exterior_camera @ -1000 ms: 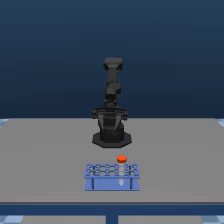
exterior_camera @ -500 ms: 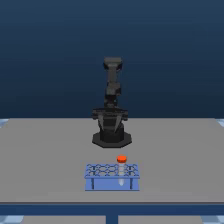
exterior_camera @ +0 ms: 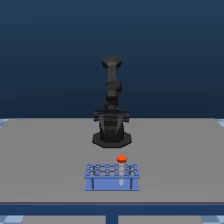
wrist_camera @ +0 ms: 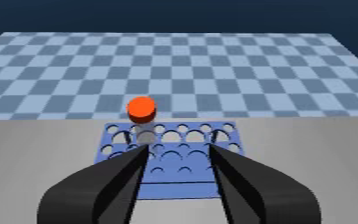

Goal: Pick up the centrifuge tube on the rack

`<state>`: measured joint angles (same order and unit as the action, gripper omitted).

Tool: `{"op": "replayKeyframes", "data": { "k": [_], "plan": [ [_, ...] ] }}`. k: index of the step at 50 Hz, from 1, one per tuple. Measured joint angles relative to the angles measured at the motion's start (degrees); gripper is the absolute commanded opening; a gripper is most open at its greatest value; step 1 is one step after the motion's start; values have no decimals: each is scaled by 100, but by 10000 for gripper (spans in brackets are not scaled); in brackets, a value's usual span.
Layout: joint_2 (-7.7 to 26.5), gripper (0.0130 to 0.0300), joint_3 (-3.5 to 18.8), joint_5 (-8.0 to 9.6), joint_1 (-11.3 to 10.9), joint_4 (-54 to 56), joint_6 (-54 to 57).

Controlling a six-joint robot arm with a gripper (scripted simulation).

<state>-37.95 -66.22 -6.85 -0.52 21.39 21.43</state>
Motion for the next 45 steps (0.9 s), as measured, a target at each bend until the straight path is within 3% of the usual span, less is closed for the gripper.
{"op": "replayKeyframes", "data": {
  "k": [16, 34, 45],
  "plan": [
    [672, 300, 380, -166, -249, 1028, 897],
    [1724, 300, 1144, -272, -546, 2078, 1740],
    [2179, 300, 1552, -253, -660, 2725, 2294]
  ]
}}
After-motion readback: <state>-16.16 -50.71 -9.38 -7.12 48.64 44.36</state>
